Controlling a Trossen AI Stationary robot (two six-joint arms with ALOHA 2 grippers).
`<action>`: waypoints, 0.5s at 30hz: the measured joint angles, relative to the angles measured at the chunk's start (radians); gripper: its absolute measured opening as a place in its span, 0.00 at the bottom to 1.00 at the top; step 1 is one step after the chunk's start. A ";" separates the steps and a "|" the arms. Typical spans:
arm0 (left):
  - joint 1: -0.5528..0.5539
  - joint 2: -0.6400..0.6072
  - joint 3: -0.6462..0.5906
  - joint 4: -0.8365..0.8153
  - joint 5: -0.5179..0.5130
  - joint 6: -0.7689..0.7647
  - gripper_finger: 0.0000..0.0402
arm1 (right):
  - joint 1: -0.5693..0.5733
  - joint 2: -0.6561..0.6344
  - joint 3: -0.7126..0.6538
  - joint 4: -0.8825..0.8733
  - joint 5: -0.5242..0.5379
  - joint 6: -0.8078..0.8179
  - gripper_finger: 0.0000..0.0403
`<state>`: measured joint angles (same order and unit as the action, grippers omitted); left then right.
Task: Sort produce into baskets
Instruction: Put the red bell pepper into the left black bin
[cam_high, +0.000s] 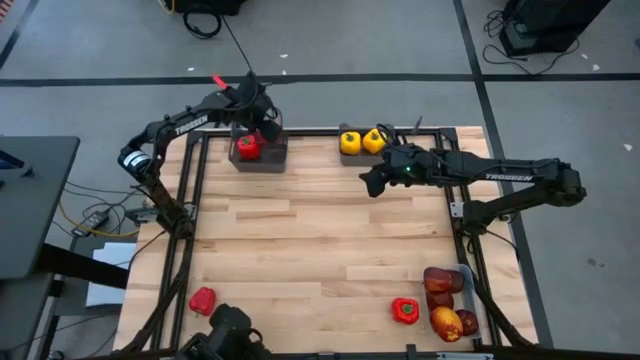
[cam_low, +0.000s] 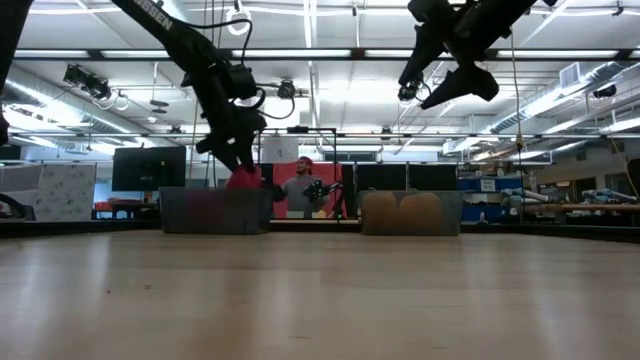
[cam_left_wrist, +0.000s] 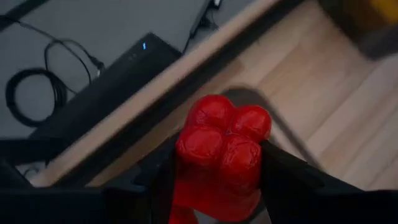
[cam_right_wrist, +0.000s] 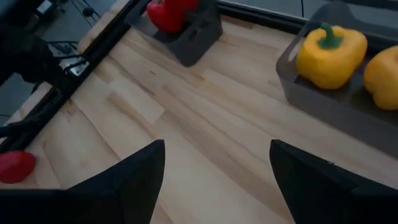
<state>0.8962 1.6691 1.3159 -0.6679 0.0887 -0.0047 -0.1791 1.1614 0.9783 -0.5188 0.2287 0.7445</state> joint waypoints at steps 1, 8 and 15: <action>-0.001 0.000 -0.010 -0.006 0.000 0.005 0.50 | 0.000 0.000 0.000 0.005 0.001 -0.011 0.74; -0.008 0.000 -0.026 -0.027 -0.027 0.029 0.59 | -0.055 -0.003 0.000 0.020 -0.065 -0.034 0.73; -0.015 0.001 0.010 -0.179 -0.029 0.028 0.76 | -0.092 -0.003 0.000 0.017 -0.160 -0.067 0.73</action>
<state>0.8809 1.6703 1.3256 -0.8470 0.0598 0.0232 -0.2711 1.1587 0.9779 -0.5018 0.0691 0.6778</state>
